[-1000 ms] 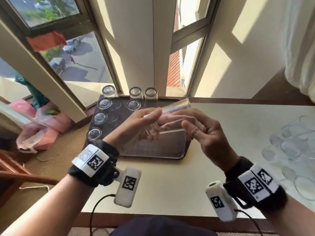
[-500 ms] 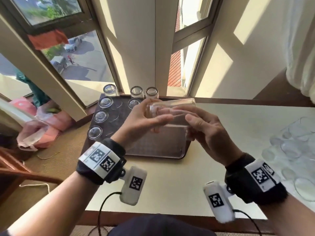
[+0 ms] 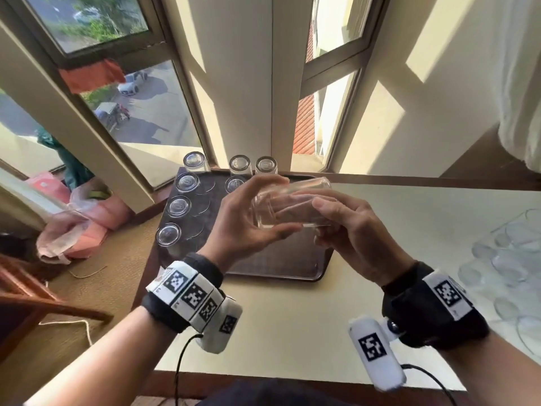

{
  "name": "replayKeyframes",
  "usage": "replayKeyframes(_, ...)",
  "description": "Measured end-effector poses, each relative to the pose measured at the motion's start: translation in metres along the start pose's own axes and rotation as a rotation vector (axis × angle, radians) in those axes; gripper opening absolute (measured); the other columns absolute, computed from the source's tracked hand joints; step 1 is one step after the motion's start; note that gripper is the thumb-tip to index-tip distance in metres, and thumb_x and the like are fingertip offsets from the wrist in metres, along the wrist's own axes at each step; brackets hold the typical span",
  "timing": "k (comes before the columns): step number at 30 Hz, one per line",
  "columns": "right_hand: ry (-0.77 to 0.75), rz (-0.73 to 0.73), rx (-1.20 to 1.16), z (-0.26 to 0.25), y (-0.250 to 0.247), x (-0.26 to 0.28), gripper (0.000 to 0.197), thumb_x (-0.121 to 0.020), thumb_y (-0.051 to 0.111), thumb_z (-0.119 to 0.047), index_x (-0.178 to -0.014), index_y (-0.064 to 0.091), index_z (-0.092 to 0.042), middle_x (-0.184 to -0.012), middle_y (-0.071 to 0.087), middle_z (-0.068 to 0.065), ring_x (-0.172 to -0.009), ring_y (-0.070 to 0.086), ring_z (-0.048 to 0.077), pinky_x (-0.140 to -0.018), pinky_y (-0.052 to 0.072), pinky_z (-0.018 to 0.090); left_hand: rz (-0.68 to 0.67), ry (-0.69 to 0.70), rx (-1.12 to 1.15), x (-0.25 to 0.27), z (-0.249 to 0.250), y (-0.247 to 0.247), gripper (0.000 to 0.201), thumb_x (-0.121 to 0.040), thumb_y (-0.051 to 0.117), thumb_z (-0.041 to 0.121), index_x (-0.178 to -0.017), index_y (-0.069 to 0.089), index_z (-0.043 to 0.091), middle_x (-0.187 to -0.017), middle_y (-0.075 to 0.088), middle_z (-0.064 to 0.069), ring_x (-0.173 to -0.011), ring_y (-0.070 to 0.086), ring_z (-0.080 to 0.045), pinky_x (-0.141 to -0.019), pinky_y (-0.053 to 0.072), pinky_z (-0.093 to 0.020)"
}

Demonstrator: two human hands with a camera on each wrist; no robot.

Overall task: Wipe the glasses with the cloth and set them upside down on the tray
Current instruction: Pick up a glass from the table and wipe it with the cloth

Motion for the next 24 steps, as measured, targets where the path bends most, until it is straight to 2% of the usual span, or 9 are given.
replayKeyframes(2,-0.093,0.046,-0.007,-0.011,-0.004,0.0,0.031,-0.091,0.056,-0.019,-0.114,0.071,-0.004,-0.105,0.073,0.011,-0.076,0.054,0.023,-0.061,0.045,0.027,-0.038,-0.25,0.292,-0.001,-0.018,0.007,0.09,-0.059,0.092,0.042,-0.133,0.047,0.017,-0.118,0.07,-0.005,-0.1,0.071,-0.015,-0.084,0.057,-0.031)
replayKeyframes(5,-0.315,0.061,0.168,-0.027,-0.003,0.003,0.028,-0.091,0.059,-0.012,-0.112,0.069,0.002,-0.114,0.07,0.018,-0.108,0.065,0.027,-0.091,0.054,0.037,-0.072,-0.638,0.555,0.007,-0.042,0.024,0.106,-0.048,0.089,0.067,-0.131,0.051,0.015,-0.111,0.072,-0.007,-0.076,0.064,-0.014,-0.054,0.051,-0.023)
replayKeyframes(7,-0.301,0.047,0.152,-0.02,0.0,0.002,0.028,-0.092,0.056,-0.01,-0.113,0.068,0.003,-0.115,0.07,0.017,-0.105,0.066,0.023,-0.087,0.055,0.036,-0.021,-0.567,0.458,0.003,-0.039,0.019,0.091,-0.053,0.091,0.059,-0.122,0.058,0.009,-0.109,0.072,-0.013,-0.073,0.064,-0.013,-0.051,0.048,-0.021)
replayKeyframes(9,-0.184,0.038,0.037,-0.01,0.004,0.001,0.031,-0.093,0.052,-0.013,-0.116,0.067,0.001,-0.112,0.073,0.014,-0.083,0.064,0.018,-0.066,0.046,0.029,0.038,-0.378,0.34,-0.001,-0.025,0.012,0.077,-0.06,0.095,0.037,-0.12,0.055,0.01,-0.106,0.074,-0.013,-0.085,0.073,-0.017,-0.064,0.058,-0.028)
replayKeyframes(11,-0.088,0.049,-0.093,-0.003,-0.001,0.002,0.034,-0.093,0.049,-0.016,-0.117,0.066,0.001,-0.108,0.075,0.012,-0.073,0.064,0.011,-0.06,0.036,0.031,0.029,-0.264,0.29,0.0,-0.017,0.015,0.076,-0.061,0.095,0.024,-0.121,0.05,0.014,-0.104,0.076,-0.011,-0.098,0.074,-0.022,-0.081,0.06,-0.037)
replayKeyframes(15,-0.359,0.099,0.167,-0.028,-0.01,0.003,0.034,-0.092,0.057,-0.023,-0.114,0.069,-0.001,-0.114,0.069,0.022,-0.098,0.064,0.025,-0.078,0.049,0.028,-0.049,-0.594,0.614,-0.002,-0.03,0.031,0.089,-0.06,0.089,0.05,-0.132,0.049,0.017,-0.115,0.071,-0.007,-0.1,0.07,-0.017,-0.071,0.056,-0.029)
replayKeyframes(18,-0.447,0.079,0.303,-0.028,-0.006,0.005,0.032,-0.09,0.055,-0.018,-0.114,0.069,-0.001,-0.117,0.067,0.02,-0.107,0.063,0.022,-0.091,0.051,0.029,-0.029,-0.709,0.656,-0.004,-0.036,0.032,0.072,-0.065,0.082,0.047,-0.125,0.055,0.017,-0.106,0.07,-0.004,-0.082,0.062,-0.014,-0.056,0.047,-0.022)
replayKeyframes(21,-0.194,0.099,0.002,-0.002,-0.01,0.0,0.03,-0.091,0.053,-0.016,-0.112,0.073,-0.012,-0.108,0.072,0.01,-0.078,0.055,0.019,-0.066,0.046,0.026,0.046,-0.506,0.375,-0.008,-0.031,0.019,0.066,-0.063,0.084,0.046,-0.117,0.056,0.02,-0.101,0.071,-0.005,-0.073,0.065,-0.008,-0.058,0.049,-0.024)
replayKeyframes(24,0.153,0.055,-0.389,0.036,-0.005,0.001,0.042,-0.091,0.052,-0.023,-0.128,0.063,-0.007,-0.095,0.064,0.009,-0.061,0.04,0.013,-0.051,0.039,0.025,-0.022,-0.203,0.057,-0.013,-0.015,0.013,0.065,-0.064,0.087,0.044,-0.116,0.059,0.015,-0.107,0.071,-0.002,-0.092,0.07,-0.011,-0.079,0.057,-0.025)
Point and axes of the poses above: each hand's wrist, its own x-axis away from the middle knuckle, its own y-axis out of the palm, z = x × y, the point moved 9 cm from there along -x, towards the middle knuckle
